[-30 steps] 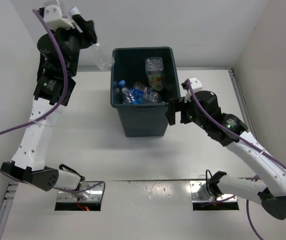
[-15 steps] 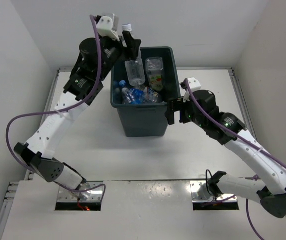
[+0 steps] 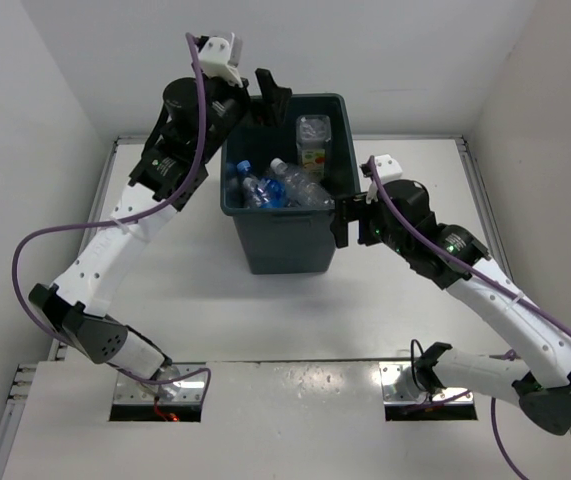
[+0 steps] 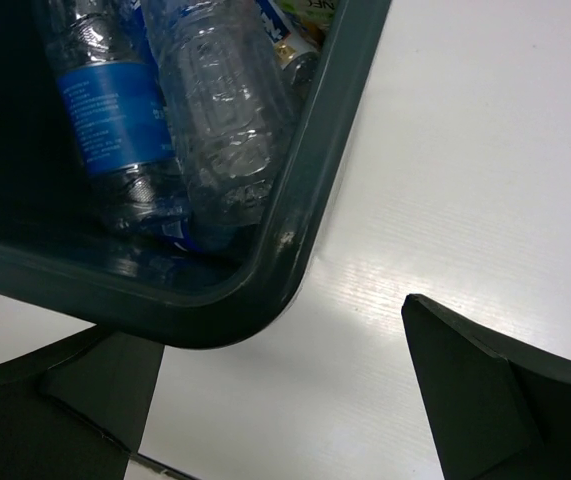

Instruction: Put the plastic bottles in the bin

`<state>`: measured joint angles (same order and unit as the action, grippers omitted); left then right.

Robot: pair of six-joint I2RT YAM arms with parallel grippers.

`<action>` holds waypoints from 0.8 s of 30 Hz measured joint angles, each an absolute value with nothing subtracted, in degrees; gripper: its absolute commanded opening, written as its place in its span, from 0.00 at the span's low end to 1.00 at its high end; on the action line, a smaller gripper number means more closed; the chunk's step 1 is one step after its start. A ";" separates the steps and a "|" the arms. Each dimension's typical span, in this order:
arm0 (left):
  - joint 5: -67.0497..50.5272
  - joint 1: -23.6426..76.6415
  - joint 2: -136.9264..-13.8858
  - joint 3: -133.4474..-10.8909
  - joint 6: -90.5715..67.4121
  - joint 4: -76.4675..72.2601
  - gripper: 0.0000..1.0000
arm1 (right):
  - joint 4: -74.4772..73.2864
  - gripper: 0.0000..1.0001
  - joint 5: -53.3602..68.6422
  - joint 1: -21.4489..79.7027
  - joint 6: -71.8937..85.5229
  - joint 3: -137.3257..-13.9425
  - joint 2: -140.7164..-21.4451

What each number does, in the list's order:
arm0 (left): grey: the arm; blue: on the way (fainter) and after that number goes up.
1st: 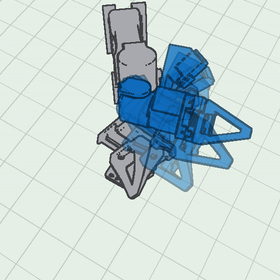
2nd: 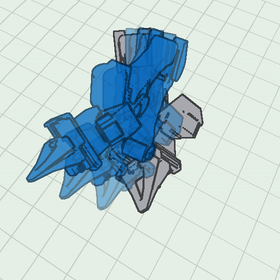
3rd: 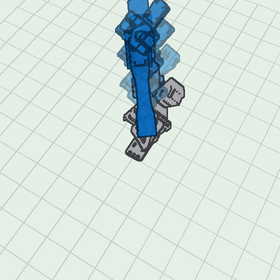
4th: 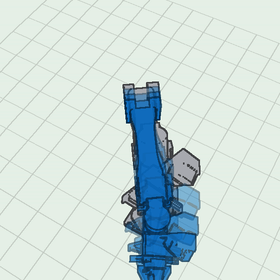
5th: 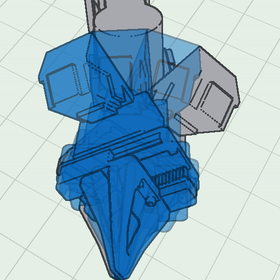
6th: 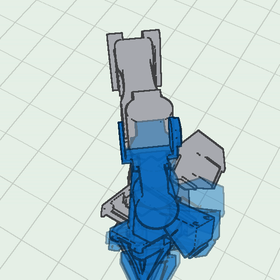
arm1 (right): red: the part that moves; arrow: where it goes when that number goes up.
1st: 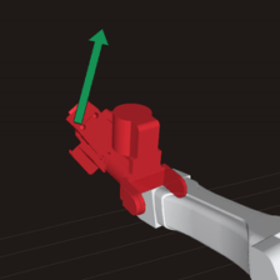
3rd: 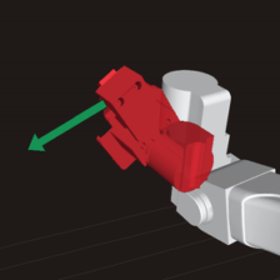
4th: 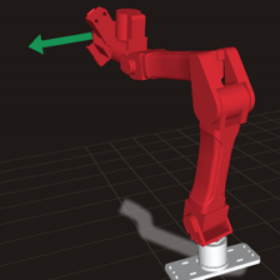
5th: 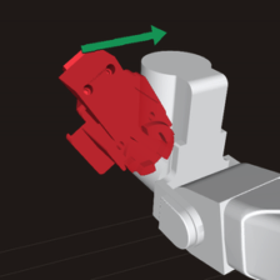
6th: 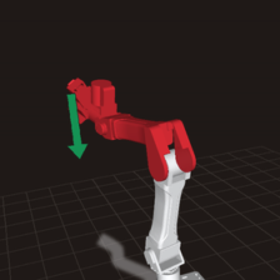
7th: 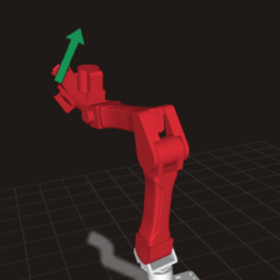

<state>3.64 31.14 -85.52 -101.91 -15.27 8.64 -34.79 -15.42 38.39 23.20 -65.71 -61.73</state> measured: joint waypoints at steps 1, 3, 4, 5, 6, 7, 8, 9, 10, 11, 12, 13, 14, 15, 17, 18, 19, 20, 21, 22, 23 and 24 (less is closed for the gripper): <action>3.64 30.89 -85.52 -101.86 -15.27 8.64 1.00 | -34.79 1.00 -15.68 38.39 23.31 -65.71 -61.73; 3.53 30.28 -85.49 -101.67 -15.22 8.75 1.00 | -34.81 1.00 -16.43 38.39 23.62 -65.71 -61.73; 3.44 29.80 -85.41 -101.38 -15.16 8.78 1.00 | -34.81 1.00 -16.78 38.39 23.83 -65.71 -61.73; 3.42 29.04 -85.27 -100.86 -15.11 8.82 1.00 | -34.83 1.00 -17.21 38.41 24.01 -65.71 -61.73; 3.40 28.05 -84.99 -100.14 -15.27 8.88 1.00 | -34.83 1.00 -17.78 38.41 24.23 -65.71 -61.73; 3.44 27.33 -84.79 -99.57 -15.38 9.06 1.00 | -34.83 1.00 -18.39 38.39 24.49 -65.71 -61.73; 3.64 25.47 -84.12 -98.13 -15.59 9.19 1.00 | -34.98 1.00 -19.14 38.41 24.82 -65.71 -61.73; 4.14 23.79 -83.29 -96.49 -15.90 9.34 1.00 | -35.24 1.00 -20.10 38.41 25.28 -65.71 -61.73; 4.75 22.35 -82.59 -95.22 -16.16 9.58 1.00 | -35.55 1.00 -21.04 38.41 25.65 -65.71 -61.73; 5.43 20.82 -81.76 -93.76 -16.49 9.78 1.00 | -36.07 1.00 -22.02 38.41 26.02 -65.71 -61.71; 6.50 19.14 -80.77 -91.96 -16.97 9.74 1.00 | -36.53 1.00 -22.92 38.41 26.44 -65.71 -61.69; 7.44 17.54 -79.61 -90.06 -17.28 9.87 1.00 | -36.88 1.00 -23.77 38.41 26.92 -65.71 -61.65; 8.34 16.34 -78.63 -88.51 -17.58 10.17 1.00 | -37.23 1.00 -24.38 38.48 27.24 -65.71 -61.49; 9.17 14.90 -77.30 -86.28 -18.06 9.50 1.00 | -37.58 1.00 -25.08 38.48 27.46 -65.71 -61.25; 10.61 12.71 -74.70 -82.08 -18.52 9.19 1.00 | -37.91 1.00 -26.50 38.46 27.88 -65.71 -60.29; 11.20 11.92 -73.23 -79.44 -18.72 8.16 1.00 | -37.89 1.00 -27.18 38.46 27.97 -65.67 -59.57; 11.77 11.38 -71.57 -76.42 -18.83 7.01 1.00 | -37.52 1.00 -28.12 38.46 28.14 -65.28 -58.48; 12.25 10.98 -70.17 -73.80 -18.92 6.50 1.00 | -37.32 1.00 -28.88 38.46 28.29 -64.79 -57.30; 12.82 10.48 -68.69 -70.61 -18.98 5.34 1.00 | -37.19 1.00 -29.95 38.46 28.40 -64.25 -55.90; 13.34 10.17 -67.57 -67.96 -19.16 4.89 1.00 | -37.17 1.00 -30.70 38.46 28.49 -63.90 -54.89; 13.85 9.63 -66.67 -65.19 -19.44 4.47 1.00 | -37.01 1.00 -31.68 38.46 28.53 -63.59 -54.04; 14.22 9.10 -66.17 -63.00 -19.68 4.40 1.00 | -37.04 1.00 -32.58 38.46 28.67 -63.44 -53.49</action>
